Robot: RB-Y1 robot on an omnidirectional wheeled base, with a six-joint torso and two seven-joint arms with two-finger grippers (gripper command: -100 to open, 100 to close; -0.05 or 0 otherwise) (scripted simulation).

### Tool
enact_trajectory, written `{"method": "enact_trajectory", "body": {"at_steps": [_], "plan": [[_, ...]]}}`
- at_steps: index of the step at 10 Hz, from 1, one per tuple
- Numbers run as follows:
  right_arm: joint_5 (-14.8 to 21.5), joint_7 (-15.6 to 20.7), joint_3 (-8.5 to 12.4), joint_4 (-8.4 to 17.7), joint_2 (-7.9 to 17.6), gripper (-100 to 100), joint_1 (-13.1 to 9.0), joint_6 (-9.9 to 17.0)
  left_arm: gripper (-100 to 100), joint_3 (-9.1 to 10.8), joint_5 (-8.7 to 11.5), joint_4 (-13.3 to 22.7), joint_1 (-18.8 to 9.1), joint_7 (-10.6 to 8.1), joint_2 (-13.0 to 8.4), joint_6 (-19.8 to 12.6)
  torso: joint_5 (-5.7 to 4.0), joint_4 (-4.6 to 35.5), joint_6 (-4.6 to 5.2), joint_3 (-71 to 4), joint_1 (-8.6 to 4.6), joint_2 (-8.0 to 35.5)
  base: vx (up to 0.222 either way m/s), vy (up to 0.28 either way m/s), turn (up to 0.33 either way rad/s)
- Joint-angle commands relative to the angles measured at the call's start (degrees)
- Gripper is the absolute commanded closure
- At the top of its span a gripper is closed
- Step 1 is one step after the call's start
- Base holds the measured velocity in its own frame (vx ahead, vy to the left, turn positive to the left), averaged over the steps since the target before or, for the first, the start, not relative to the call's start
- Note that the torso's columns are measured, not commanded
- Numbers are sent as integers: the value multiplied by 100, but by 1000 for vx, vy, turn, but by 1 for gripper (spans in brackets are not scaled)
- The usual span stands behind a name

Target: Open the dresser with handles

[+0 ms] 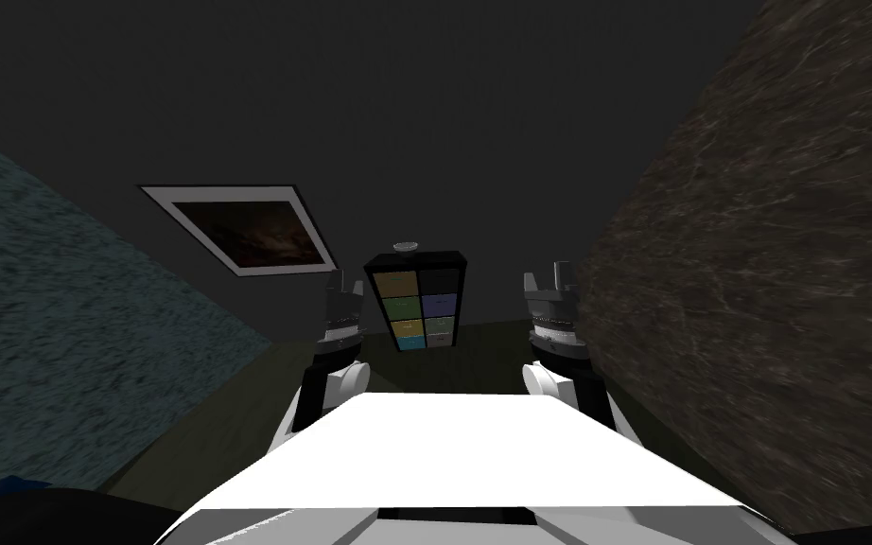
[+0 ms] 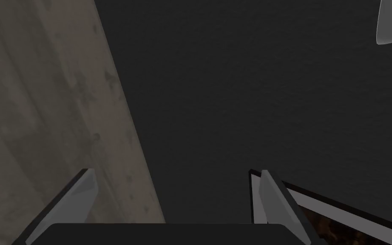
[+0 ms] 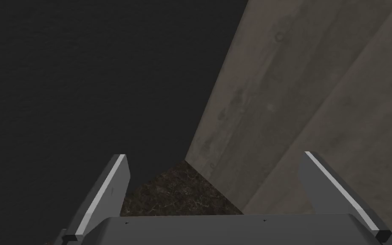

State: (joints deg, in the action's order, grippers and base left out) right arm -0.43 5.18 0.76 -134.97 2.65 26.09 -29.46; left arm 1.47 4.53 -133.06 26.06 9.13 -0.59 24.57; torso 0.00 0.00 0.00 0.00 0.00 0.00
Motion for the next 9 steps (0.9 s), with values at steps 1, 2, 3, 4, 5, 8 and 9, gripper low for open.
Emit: {"method": "enact_trajectory", "body": {"at_steps": [1,2,3,4,5,8,9], "plan": [[0,0,0,0,0,0,0,0,0,0,0,0,0,0,0,0,0,235,0,-467,0,232,0,0,0],[0,0,0,0,0,0,0,0,0,0,0,0,0,0,0,0,0,600,0,-1200,0,597,0,0,0],[0,0,0,-1,0,0,0,0,0,0,0,-1,0,0,0,0,0,1006,0,-2014,0,1003,0,0,0],[0,0,0,-1,0,0,0,0,0,0,0,-1,0,0,0,0,0,1424,0,-2850,0,1422,0,0,0],[0,0,0,-1,0,0,0,0,0,0,0,-1,0,0,0,0,0,1846,0,-3692,0,1845,0,0,0],[0,0,0,-2,0,0,0,0,0,0,0,-2,0,0,0,1,0,3114,0,-6227,0,3116,0,0,0],[0,0,0,-2,0,0,0,-1,0,0,0,-2,0,0,0,1,0,3537,0,-7073,0,3539,0,0,0]]}}
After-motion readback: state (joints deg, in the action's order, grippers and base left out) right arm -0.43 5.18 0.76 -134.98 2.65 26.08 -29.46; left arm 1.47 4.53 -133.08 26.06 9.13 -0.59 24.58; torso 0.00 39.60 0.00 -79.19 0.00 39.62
